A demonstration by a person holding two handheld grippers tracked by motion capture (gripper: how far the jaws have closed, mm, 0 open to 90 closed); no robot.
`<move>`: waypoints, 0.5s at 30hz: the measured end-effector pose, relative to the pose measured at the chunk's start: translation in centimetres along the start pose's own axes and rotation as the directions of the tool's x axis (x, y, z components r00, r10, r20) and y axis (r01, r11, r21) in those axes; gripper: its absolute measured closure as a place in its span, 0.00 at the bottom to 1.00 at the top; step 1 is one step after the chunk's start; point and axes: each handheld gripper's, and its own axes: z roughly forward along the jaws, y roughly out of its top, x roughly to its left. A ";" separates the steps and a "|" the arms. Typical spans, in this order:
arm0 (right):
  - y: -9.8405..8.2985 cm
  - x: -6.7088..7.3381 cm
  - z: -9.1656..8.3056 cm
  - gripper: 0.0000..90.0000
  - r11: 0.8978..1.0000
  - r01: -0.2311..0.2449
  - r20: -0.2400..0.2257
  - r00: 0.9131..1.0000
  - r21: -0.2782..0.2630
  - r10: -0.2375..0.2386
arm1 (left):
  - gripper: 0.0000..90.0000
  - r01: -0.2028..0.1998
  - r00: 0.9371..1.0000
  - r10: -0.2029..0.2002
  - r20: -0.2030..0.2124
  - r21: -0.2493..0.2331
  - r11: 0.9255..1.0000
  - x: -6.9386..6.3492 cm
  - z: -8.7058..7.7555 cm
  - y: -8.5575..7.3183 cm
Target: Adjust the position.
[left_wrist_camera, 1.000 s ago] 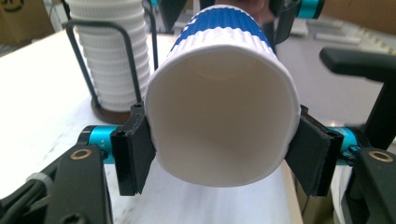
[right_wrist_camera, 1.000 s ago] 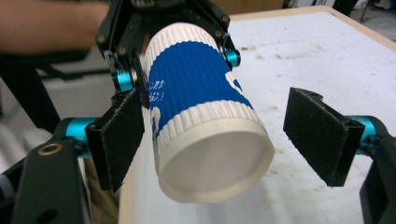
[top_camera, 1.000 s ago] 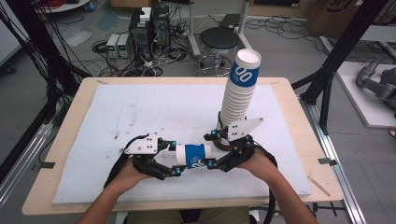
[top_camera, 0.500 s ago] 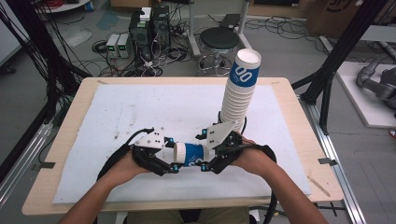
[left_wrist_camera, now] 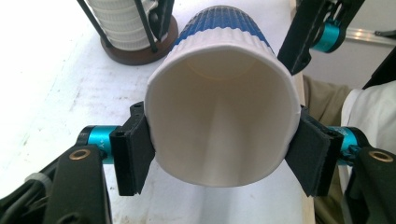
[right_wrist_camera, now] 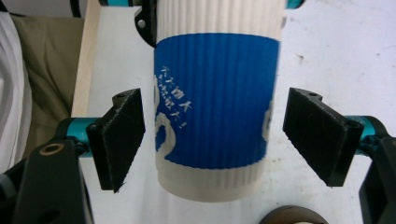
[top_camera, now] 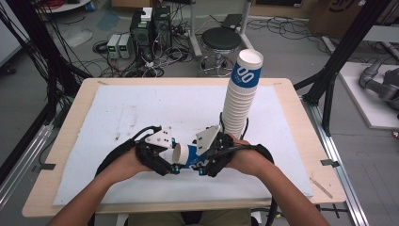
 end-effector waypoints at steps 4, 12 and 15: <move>0.2 0.0 0.5 0.24 1.000 0.007 -0.006 1.000 0.020 -0.007 | 0.34 -0.002 1.000 0.002 0.002 0.023 1.000 0.0 0.2 0.3; 0.5 0.2 1.1 0.29 0.998 0.025 -0.030 0.999 0.053 -0.023 | 0.34 -0.006 1.000 0.005 0.022 0.076 0.997 -0.1 0.7 0.7; 0.6 0.3 1.4 0.30 0.997 0.029 -0.032 0.999 0.073 -0.027 | 0.34 -0.006 1.000 0.005 0.011 0.081 0.997 -0.2 0.9 0.8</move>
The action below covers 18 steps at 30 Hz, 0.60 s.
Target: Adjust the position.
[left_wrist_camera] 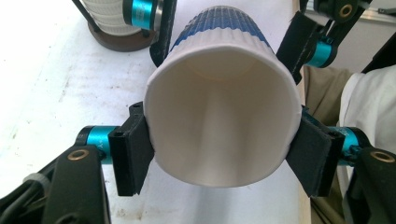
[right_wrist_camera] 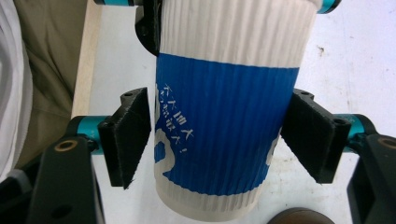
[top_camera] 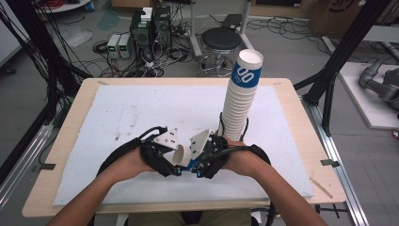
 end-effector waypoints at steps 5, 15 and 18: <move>0.1 0.1 0.3 0.31 1.000 -0.002 0.006 1.000 0.016 0.002 | 0.32 0.003 1.000 -0.003 -0.007 0.004 1.000 -0.1 0.1 0.2; -0.4 0.0 0.5 0.30 0.999 -0.036 0.009 0.999 -0.009 0.036 | 0.22 0.040 0.999 -0.041 -0.019 -0.079 0.996 -0.2 0.2 -0.2; -0.7 0.1 0.5 0.31 0.999 -0.048 0.001 0.999 -0.026 0.048 | 0.22 0.032 0.999 -0.034 -0.015 -0.111 0.993 -0.3 0.0 -0.4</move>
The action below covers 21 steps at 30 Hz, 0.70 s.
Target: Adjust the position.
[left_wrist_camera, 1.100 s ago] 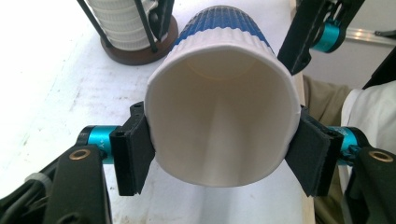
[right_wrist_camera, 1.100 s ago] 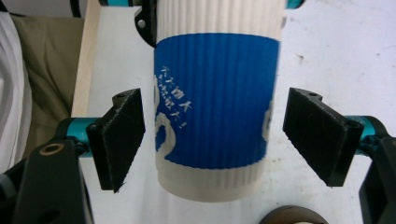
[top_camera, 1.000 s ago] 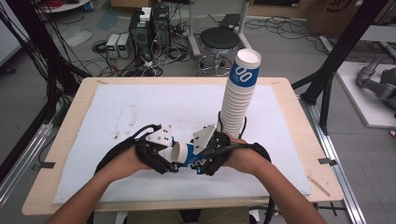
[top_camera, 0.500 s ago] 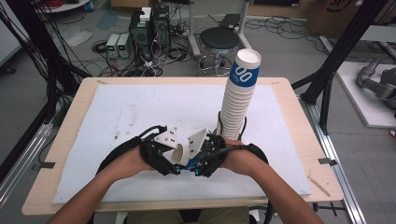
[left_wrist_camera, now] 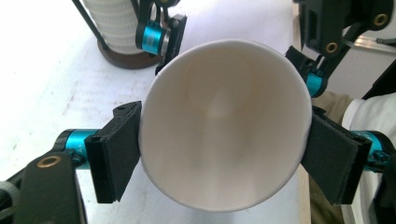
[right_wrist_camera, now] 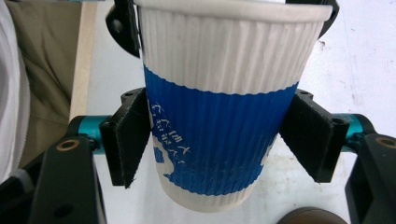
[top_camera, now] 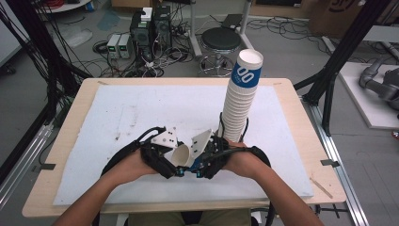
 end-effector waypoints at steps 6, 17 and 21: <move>-1.0 -0.2 -0.6 0.31 0.997 -0.038 -0.015 0.999 -0.062 0.037 | 0.22 -0.012 1.000 0.012 -0.006 -0.095 0.995 0.0 -0.9 -0.6; -5.1 -0.2 -1.6 0.31 0.954 -0.180 -0.028 0.984 -0.241 0.178 | 0.20 0.102 0.994 -0.111 -0.007 -0.333 0.937 0.4 -2.3 -2.8; -6.5 0.1 -2.1 0.31 0.919 -0.224 -0.016 0.973 -0.324 0.231 | 0.20 0.144 0.986 -0.165 -0.014 -0.417 0.898 0.6 -2.8 -3.9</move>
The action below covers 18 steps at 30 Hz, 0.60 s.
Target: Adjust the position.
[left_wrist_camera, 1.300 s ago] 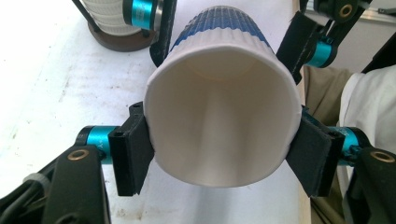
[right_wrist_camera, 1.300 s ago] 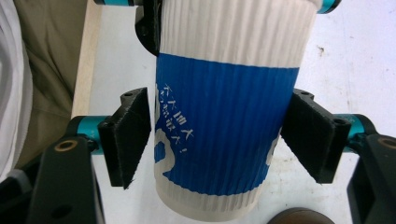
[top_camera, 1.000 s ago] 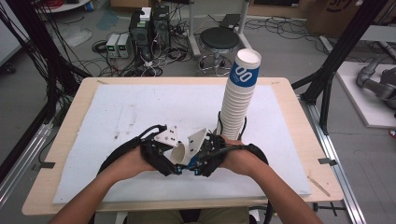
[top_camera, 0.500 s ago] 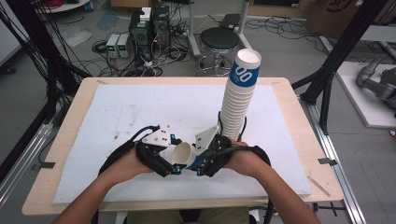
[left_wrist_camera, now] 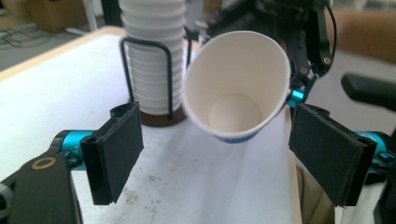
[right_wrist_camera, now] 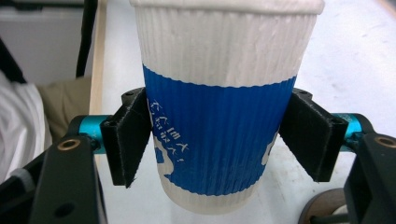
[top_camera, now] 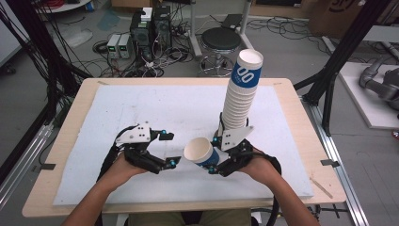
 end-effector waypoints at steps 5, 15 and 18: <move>-1.5 0.3 -1.0 0.31 0.995 -0.032 0.023 0.999 -0.096 0.035 | 0.20 0.047 0.998 -0.050 -0.049 -0.060 0.997 0.5 -0.7 -1.2; -3.9 0.9 -2.7 0.31 0.979 -0.076 0.089 0.992 -0.188 0.094 | 0.20 0.094 0.986 -0.110 -0.123 -0.134 0.987 1.3 -1.0 -3.7; -4.6 1.1 -3.4 0.31 0.975 -0.083 0.122 0.986 -0.204 0.110 | 0.20 0.108 0.981 -0.131 -0.140 -0.162 0.981 1.5 -1.1 -4.4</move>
